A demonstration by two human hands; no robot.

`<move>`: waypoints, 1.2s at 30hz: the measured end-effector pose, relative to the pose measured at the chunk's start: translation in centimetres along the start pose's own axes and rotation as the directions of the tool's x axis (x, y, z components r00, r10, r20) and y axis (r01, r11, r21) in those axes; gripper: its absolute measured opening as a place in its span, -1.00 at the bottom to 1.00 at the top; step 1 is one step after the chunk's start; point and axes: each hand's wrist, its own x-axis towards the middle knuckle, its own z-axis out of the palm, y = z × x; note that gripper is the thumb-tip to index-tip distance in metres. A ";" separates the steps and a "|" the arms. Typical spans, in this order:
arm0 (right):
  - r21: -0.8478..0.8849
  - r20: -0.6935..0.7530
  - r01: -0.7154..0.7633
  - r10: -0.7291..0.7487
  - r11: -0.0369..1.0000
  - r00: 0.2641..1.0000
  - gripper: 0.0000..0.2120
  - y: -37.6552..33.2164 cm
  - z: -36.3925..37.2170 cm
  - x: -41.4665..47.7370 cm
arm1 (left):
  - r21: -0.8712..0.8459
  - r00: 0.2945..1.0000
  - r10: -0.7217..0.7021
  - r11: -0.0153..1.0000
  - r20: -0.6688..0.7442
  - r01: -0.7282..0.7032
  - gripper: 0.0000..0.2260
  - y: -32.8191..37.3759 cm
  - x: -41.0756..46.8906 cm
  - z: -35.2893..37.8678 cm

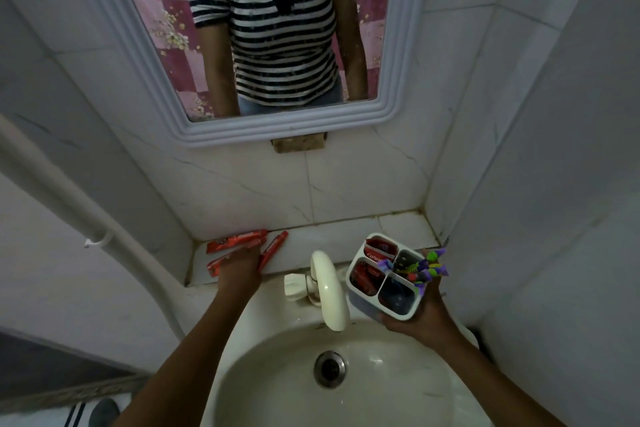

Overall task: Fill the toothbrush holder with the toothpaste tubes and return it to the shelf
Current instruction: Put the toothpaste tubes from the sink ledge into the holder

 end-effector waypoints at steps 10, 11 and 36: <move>-0.069 -0.114 0.066 -0.073 0.995 0.991 -0.16 0.1 0.8 -0.4 | -0.596 0.956 0.006 0.780 -0.294 -0.188 -0.90 5.9 -1.7 -12.2; -0.086 -0.140 0.051 -0.063 0.995 0.988 -0.15 0.0 0.6 -0.2 | -0.615 0.951 0.051 0.752 -0.306 -0.238 -0.87 6.5 -1.9 -13.8; -0.172 -0.148 0.061 -0.087 0.983 0.985 -0.19 -0.6 -1.9 0.9 | -0.219 0.994 -0.105 0.971 -0.035 0.095 -0.74 0.3 1.8 -4.7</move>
